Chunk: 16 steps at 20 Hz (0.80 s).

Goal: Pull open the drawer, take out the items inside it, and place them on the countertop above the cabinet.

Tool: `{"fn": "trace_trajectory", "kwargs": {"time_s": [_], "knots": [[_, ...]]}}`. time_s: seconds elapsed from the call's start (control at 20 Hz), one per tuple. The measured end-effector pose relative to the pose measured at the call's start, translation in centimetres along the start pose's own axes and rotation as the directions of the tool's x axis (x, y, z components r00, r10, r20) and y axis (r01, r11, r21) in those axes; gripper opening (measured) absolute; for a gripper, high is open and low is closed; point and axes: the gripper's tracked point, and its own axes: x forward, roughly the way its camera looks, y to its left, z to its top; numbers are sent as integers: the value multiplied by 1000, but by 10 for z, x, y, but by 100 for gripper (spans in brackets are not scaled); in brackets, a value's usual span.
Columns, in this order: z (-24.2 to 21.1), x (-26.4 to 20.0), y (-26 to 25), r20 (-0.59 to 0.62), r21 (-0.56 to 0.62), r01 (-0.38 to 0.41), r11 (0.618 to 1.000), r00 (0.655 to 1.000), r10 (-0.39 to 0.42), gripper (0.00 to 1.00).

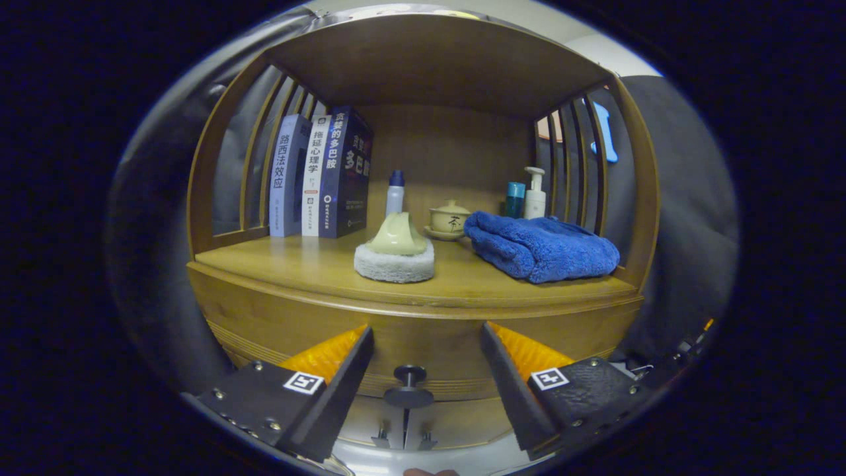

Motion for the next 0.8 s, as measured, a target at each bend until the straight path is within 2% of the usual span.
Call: {"fn": "trace_trajectory", "kwargs": {"time_s": [0.6, 0.8], "knots": [[-2, -1, -2, -5, -39, -14, 999, 1000, 14, 98], [33, -22, -19, 95, -74, -59, 996, 993, 66, 97]]}}
